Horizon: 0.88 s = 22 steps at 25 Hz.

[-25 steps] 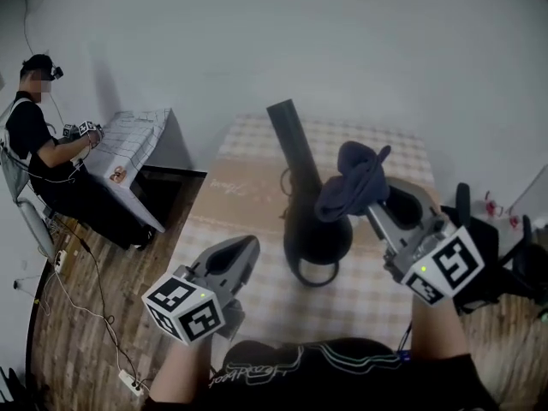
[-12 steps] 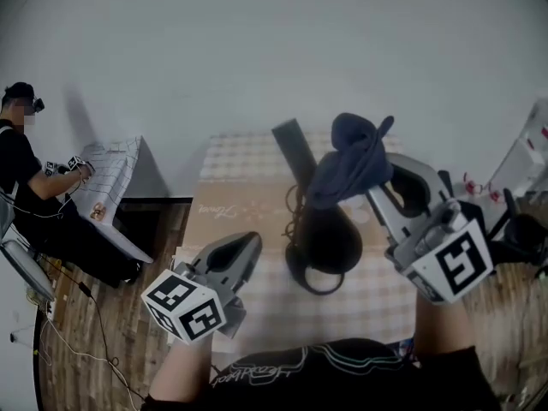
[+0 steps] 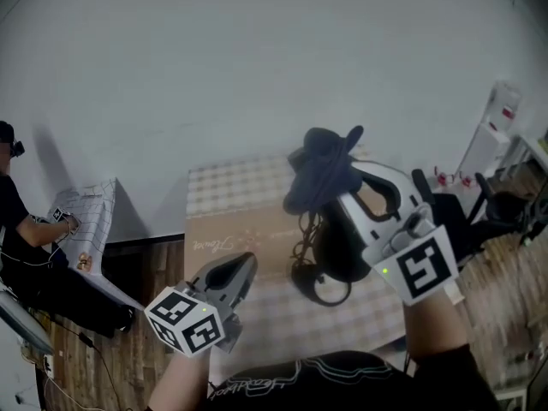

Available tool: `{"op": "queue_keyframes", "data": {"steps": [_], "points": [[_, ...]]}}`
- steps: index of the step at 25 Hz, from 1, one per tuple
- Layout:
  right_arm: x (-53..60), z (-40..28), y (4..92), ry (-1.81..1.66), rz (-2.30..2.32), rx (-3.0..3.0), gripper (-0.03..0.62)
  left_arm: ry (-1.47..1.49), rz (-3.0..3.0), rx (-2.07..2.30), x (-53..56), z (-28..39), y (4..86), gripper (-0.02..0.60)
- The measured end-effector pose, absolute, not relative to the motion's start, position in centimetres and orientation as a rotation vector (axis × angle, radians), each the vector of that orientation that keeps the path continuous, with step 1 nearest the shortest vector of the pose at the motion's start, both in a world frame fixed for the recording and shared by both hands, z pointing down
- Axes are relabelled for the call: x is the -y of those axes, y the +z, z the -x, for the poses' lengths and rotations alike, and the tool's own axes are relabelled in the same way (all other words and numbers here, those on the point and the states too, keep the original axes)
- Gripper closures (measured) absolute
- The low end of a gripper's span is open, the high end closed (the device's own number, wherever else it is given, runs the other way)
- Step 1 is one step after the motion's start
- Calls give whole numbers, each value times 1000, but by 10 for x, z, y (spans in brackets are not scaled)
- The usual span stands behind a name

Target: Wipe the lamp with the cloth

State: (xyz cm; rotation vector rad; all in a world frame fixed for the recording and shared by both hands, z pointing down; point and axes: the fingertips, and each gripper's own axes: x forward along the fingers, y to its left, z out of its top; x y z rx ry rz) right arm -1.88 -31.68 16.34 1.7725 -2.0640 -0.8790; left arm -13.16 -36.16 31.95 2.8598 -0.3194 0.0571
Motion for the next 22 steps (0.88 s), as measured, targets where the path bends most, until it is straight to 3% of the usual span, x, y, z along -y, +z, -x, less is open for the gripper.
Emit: {"op": "queue_keyframes", "data": {"steps": [22], "points": [[354,28,236,-709,-1876,1768,533,135,-2839,59,368,155,356,581]]}}
